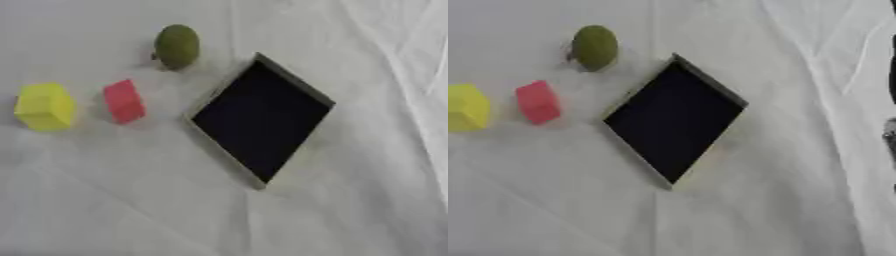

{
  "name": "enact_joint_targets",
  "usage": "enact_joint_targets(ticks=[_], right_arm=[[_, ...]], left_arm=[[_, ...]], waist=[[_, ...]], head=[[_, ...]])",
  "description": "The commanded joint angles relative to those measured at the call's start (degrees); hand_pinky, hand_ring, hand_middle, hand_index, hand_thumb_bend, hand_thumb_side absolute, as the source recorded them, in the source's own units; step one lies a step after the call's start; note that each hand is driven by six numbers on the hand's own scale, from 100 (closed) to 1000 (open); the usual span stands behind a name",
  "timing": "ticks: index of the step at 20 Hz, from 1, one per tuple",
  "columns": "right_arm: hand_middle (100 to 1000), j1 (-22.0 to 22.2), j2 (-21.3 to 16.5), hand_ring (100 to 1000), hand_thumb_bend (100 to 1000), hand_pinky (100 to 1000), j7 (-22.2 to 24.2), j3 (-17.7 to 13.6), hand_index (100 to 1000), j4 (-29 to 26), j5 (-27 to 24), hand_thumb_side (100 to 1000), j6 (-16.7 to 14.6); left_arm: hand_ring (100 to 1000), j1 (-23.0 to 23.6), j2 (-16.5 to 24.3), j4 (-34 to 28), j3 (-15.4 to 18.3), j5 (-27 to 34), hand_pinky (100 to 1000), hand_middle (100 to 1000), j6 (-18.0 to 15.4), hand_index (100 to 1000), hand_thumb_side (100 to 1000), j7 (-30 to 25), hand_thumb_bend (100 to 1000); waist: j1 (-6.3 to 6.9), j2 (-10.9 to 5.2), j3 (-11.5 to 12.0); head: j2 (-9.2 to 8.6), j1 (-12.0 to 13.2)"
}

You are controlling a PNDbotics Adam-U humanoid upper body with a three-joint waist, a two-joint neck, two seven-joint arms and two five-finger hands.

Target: Pick up objects on the table and place them in the box.

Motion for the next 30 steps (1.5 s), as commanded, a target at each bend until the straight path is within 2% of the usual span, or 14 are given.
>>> enact_joint_targets(ticks=[1, 2, 5, 7, 16, 30], right_arm=[[719, -0.72, -0.57, 877, 100, 833, 0.19, -0.17, 783, -1.16, -0.52, 654, 0.16], [719, -0.80, -0.51, 877, 100, 833, 0.24, -0.12, 783, -1.16, -0.58, 654, 0.23], [718, -1.03, -0.36, 877, 100, 833, 0.44, 0.02, 781, -1.16, -0.78, 653, 0.43], [717, -1.08, -0.28, 877, 100, 833, 0.51, 0.04, 780, -1.16, -0.88, 655, 0.53], [714, -0.99, 0.16, 876, 100, 834, 0.85, 0.19, 776, -1.16, -1.08, 657, 0.91], [713, -0.91, 0.70, 876, 100, 835, 1.57, 0.63, 773, -1.16, -1.46, 659, 1.44]], left_arm=[[945, -1.25, 1.00, 0.98, -0.35, 1.94, 926, 884, -0.78, 971, 250, -1.57, 512], [943, -1.38, 0.89, 1.25, -0.60, 2.45, 926, 885, -0.93, 970, 245, -2.06, 512], [925, -1.48, 0.79, 2.18, -1.25, 2.28, 929, 887, -1.13, 964, 116, -3.40, 507], [923, -1.55, 0.65, 2.90, -1.46, 1.57, 930, 889, -1.14, 964, 100, -3.99, 511], [941, -3.92, -2.13, 7.04, -1.90, -2.62, 942, 917, -1.88, 985, 100, -1.43, 528], [923, -8.04, -6.61, 13.57, -3.13, -2.45, 920, 882, -2.77, 957, 100, -2.12, 450]], waist=[[0.58, -0.06, -0.11], [0.63, 0.04, -0.17], [0.79, 0.35, -0.34], [0.85, 0.51, -0.41], [0.85, 0.88, -0.79], [1.11, 1.22, -1.38]], head=[[-0.61, 0.16], [-0.65, 0.18], [-0.78, 0.17], [-0.83, 0.18], [-1.07, 0.47], [-1.30, 1.22]])
